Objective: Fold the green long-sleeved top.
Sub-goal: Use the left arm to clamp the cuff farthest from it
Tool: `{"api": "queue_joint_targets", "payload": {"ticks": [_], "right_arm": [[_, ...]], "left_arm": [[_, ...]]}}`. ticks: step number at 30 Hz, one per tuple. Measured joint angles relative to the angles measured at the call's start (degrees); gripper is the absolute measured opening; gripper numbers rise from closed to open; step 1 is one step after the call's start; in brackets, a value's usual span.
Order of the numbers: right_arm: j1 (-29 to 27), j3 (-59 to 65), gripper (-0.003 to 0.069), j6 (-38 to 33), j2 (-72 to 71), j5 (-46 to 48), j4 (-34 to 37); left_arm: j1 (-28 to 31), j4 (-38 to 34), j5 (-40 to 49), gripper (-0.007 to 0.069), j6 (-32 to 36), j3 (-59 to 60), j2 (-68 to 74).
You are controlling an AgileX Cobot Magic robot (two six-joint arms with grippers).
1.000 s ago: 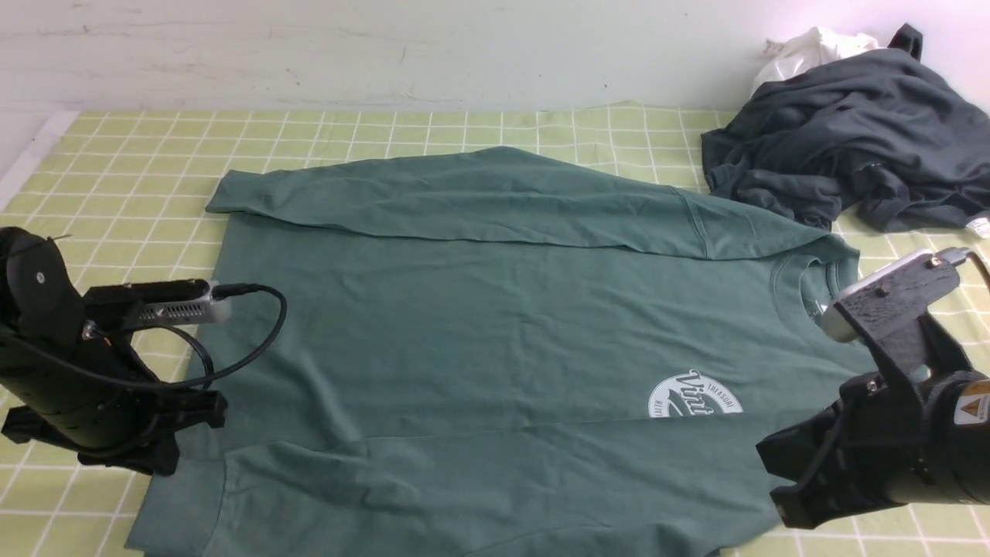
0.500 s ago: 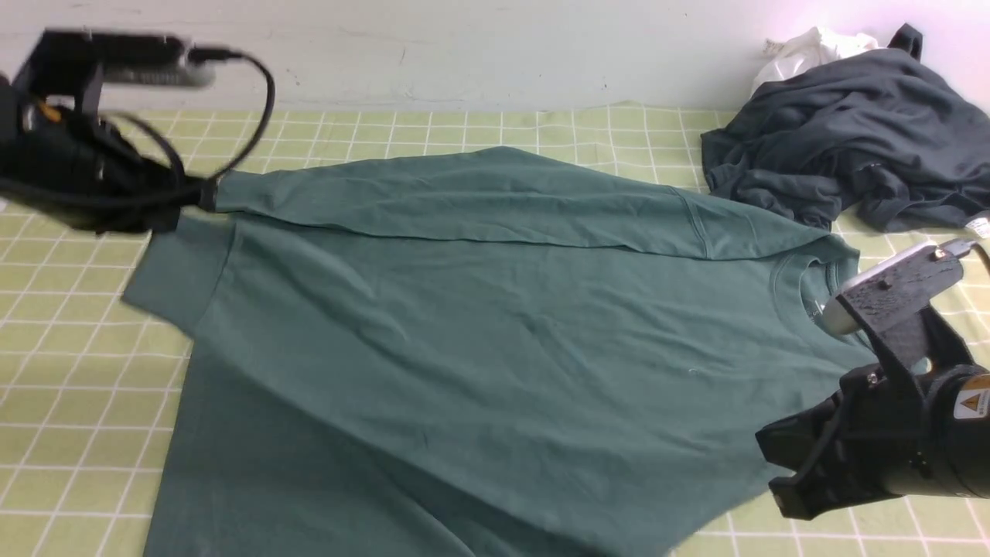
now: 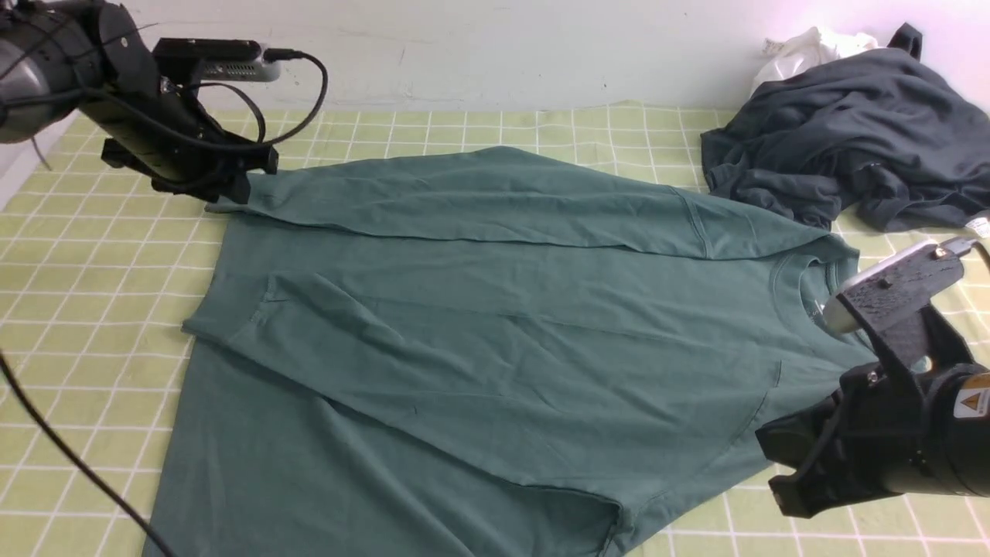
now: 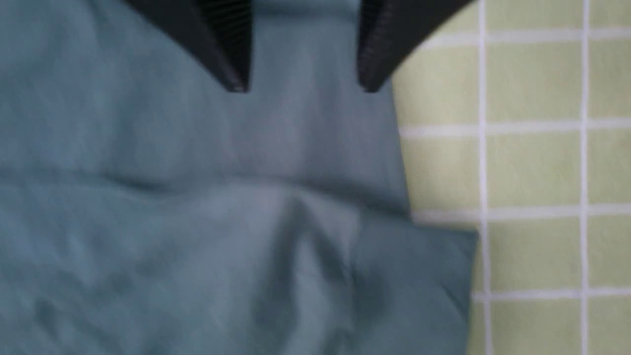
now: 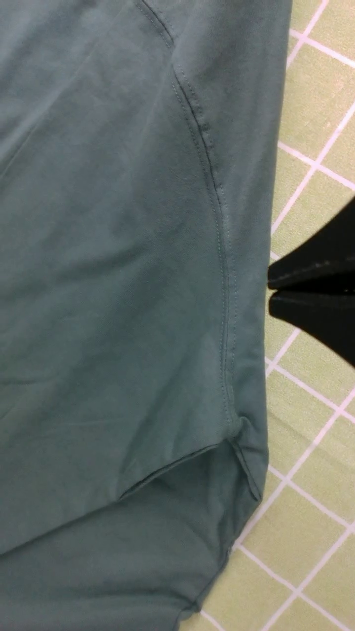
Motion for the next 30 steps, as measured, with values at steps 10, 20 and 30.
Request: {"api": "queue_joint_targets", "payload": {"ticks": [10, 20, 30], "right_arm": [[0.0, -0.05, -0.001, 0.0, 4.97, -0.42, 0.0], [0.0, -0.05, -0.001, 0.0, 5.33, -0.87, 0.0], [0.0, -0.05, -0.001, -0.5, 4.32, -0.61, 0.0]], "left_arm": [[3.37, 3.11, 3.6, 0.0477, -12.72, -24.18, 19.69], [3.64, 2.52, 4.18, 0.0122, -13.41, -27.53, 23.45], [1.53, -0.88, 21.65, -0.0004, -0.53, -31.95, 12.69]]}}
